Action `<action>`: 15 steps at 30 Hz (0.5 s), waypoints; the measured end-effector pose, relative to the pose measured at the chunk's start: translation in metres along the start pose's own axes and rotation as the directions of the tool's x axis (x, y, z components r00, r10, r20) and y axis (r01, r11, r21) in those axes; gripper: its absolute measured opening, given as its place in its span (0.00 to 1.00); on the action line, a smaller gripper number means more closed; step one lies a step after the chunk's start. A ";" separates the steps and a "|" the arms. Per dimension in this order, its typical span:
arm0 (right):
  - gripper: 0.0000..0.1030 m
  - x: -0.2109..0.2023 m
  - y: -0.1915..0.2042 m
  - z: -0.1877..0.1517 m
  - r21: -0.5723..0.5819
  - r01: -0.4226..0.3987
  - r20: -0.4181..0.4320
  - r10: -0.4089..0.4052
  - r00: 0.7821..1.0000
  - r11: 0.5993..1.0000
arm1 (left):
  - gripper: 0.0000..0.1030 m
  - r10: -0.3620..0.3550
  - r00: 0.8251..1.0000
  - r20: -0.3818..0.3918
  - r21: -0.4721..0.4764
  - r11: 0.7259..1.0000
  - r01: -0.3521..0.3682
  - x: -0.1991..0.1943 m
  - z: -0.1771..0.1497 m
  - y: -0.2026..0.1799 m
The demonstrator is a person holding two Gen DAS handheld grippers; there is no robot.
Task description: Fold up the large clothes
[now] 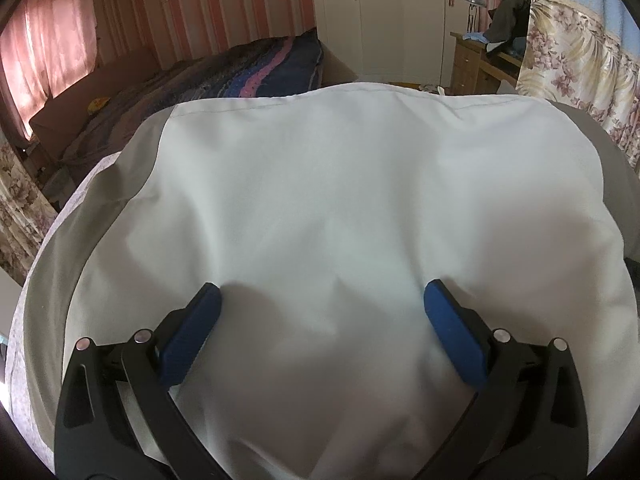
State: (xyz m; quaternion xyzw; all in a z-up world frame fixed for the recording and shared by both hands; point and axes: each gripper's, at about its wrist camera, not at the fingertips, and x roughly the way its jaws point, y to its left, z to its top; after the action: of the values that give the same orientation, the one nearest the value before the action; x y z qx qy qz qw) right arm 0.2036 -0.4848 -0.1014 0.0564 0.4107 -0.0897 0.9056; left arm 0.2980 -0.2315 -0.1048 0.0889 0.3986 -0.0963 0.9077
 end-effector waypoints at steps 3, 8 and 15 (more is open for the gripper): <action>0.39 -0.002 0.015 -0.006 -0.057 0.103 0.048 -0.100 0.994 0.993 | 0.97 0.006 1.000 0.001 0.002 1.000 -0.006 0.000 0.000 0.000; 0.39 -0.004 0.011 -0.006 -0.036 0.087 0.046 -0.086 0.995 0.996 | 0.97 0.008 1.000 0.002 0.003 1.000 -0.008 0.000 0.000 -0.001; 0.33 -0.001 0.009 -0.004 -0.004 0.074 0.024 -0.073 0.997 0.997 | 0.97 0.002 1.000 -0.002 -0.001 1.000 -0.002 0.001 0.001 -0.001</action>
State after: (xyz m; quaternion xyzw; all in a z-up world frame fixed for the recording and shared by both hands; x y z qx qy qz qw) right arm 0.2018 -0.4756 -0.1024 0.0378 0.4021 -0.1225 0.9066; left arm 0.2988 -0.2326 -0.1048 0.0887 0.3995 -0.0950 0.9075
